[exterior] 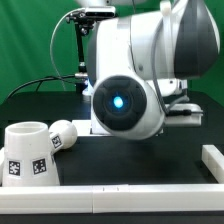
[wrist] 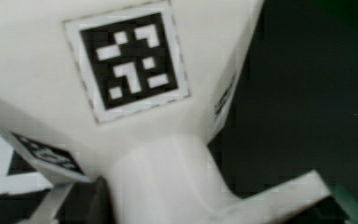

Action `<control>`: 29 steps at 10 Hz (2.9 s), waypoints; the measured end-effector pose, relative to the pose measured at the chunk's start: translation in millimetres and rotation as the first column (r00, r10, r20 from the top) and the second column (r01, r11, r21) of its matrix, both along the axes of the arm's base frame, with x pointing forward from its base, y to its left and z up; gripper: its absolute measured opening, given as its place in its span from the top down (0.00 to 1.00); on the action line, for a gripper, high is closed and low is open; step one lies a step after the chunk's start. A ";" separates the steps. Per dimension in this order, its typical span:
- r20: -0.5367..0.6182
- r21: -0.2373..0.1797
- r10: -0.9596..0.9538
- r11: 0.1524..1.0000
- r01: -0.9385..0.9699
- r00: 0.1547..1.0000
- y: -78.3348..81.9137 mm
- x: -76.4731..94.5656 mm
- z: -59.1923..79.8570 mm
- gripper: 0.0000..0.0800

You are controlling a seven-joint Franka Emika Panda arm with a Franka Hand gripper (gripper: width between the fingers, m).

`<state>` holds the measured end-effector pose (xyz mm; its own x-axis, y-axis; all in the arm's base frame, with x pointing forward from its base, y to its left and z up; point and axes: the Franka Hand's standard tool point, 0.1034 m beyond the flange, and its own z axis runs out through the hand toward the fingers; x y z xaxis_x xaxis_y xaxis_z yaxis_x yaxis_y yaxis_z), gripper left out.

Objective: Assemble lamp

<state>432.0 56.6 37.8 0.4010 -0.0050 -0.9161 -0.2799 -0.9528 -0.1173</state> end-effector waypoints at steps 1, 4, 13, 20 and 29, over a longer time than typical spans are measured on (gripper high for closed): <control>0.049 -0.004 -0.015 1.000 0.015 0.999 -6.7 15.7 16.0 0.41; 0.234 -0.021 -0.026 0.999 0.032 0.972 -10.4 52.0 59.2 0.41; 0.792 -0.077 -0.096 0.964 0.254 0.603 -22.3 124.3 81.9 0.41; 0.998 -0.023 -0.007 0.893 0.449 0.067 14.2 190.1 72.6 0.41; 0.987 -0.079 0.120 0.939 0.335 -0.105 4.1 177.2 45.4 0.41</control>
Offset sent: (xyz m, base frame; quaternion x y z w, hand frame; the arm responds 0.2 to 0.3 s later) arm 0.0210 0.0066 0.0562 -0.0010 0.1495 -0.0031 0.9888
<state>609.2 60.6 83.2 0.8138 -0.2520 0.5237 -0.1801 -0.9661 -0.1851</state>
